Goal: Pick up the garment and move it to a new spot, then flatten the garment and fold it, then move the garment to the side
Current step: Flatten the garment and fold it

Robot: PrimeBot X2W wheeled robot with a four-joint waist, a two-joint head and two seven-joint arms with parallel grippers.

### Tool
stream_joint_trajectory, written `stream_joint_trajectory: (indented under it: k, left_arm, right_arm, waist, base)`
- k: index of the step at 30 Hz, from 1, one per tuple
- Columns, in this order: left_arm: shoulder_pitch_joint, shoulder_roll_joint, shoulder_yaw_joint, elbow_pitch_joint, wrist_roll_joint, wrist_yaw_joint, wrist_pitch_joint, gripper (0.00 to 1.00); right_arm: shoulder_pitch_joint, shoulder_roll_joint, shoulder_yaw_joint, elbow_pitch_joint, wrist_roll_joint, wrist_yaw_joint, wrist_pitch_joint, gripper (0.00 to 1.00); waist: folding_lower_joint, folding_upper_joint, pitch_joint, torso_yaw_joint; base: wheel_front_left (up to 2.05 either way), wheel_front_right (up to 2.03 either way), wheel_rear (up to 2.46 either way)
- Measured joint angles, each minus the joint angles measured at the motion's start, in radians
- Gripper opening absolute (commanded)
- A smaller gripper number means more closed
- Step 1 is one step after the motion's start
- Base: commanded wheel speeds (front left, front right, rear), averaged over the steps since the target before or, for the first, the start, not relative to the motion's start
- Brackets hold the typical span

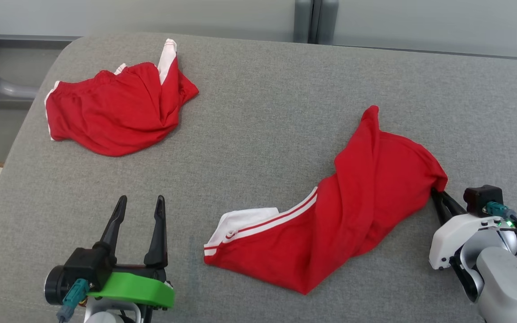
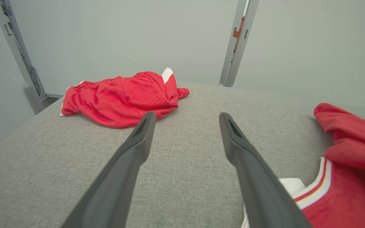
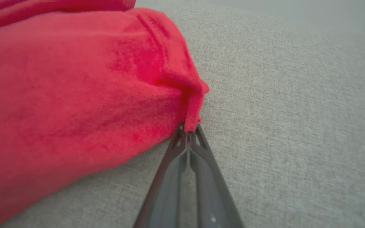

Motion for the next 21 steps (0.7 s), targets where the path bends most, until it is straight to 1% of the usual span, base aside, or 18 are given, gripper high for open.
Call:
stream_joint_trajectory:
  k: [2,6,15,17,21]
  left_arm:
    - [0.003,0.000,0.002,0.001,-0.001,0.000,0.000,1.00]
    - [0.014,0.000,0.000,0.003,-0.003,0.001,0.000,1.00]
    - [0.045,0.000,-0.001,0.004,-0.013,0.010,0.000,1.00]
    - [0.048,0.000,-0.002,0.002,-0.014,0.010,0.000,1.00]
    - [0.048,0.000,-0.001,-0.002,-0.017,0.014,0.000,1.00]
  right_arm:
    - [0.001,-0.001,0.009,-0.021,0.012,0.000,0.000,0.00]
    - [0.038,-0.018,0.008,-0.109,0.030,0.000,0.000,0.00]
    - [0.272,-0.086,-0.033,-0.411,0.048,0.000,0.002,0.00]
    - [0.322,-0.098,-0.053,-0.494,0.048,0.000,0.028,0.00]
    - [0.438,-0.108,-0.116,-0.695,0.069,0.000,0.143,0.00]
  waist:
    - [0.0000,0.0000,-0.004,-0.005]
    - [0.0000,0.0000,-0.021,-0.025]
    - [0.0000,0.0000,-0.066,-0.092]
    - [0.0000,0.0000,-0.072,-0.107]
    - [0.0000,0.0000,-0.077,-0.132]
  base:
    - [0.00,0.00,0.00]
    - [0.00,0.00,0.00]
    - [0.00,0.00,0.00]
    - [0.00,0.00,0.00]
    - [0.00,0.00,0.00]
